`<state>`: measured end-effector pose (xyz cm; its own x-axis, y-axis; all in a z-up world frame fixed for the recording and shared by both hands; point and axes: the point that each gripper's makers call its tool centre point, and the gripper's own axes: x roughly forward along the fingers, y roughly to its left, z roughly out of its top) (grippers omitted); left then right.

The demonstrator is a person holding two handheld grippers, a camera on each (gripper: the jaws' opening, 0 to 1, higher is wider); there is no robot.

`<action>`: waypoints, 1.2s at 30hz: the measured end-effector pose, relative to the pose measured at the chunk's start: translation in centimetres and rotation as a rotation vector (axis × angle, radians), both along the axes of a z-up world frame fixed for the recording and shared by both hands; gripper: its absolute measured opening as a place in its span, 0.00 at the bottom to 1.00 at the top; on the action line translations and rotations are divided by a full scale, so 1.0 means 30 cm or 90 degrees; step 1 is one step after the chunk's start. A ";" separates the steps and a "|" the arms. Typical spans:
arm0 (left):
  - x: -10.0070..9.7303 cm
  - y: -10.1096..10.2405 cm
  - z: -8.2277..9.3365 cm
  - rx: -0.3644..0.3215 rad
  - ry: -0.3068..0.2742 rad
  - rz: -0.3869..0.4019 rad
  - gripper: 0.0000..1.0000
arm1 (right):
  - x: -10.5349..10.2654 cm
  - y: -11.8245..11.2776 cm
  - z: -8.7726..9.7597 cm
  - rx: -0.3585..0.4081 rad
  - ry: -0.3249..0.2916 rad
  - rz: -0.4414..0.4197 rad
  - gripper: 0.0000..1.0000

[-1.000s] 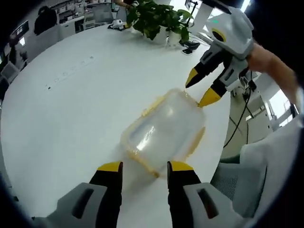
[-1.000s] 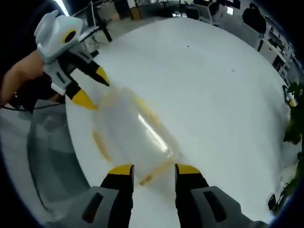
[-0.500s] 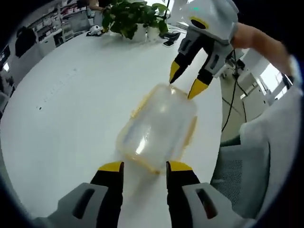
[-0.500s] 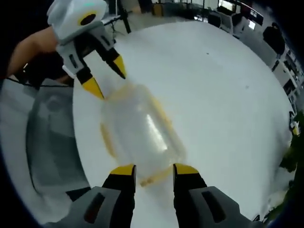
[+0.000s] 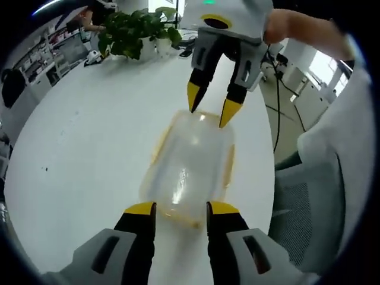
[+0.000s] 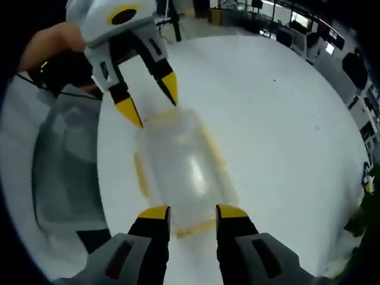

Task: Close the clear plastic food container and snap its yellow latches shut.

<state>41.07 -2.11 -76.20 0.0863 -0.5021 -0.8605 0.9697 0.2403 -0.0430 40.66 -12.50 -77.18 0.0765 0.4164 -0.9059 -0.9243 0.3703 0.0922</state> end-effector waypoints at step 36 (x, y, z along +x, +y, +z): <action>-0.006 -0.129 -0.015 -0.053 -0.028 -0.032 0.32 | 0.015 0.125 -0.002 0.060 -0.031 0.048 0.28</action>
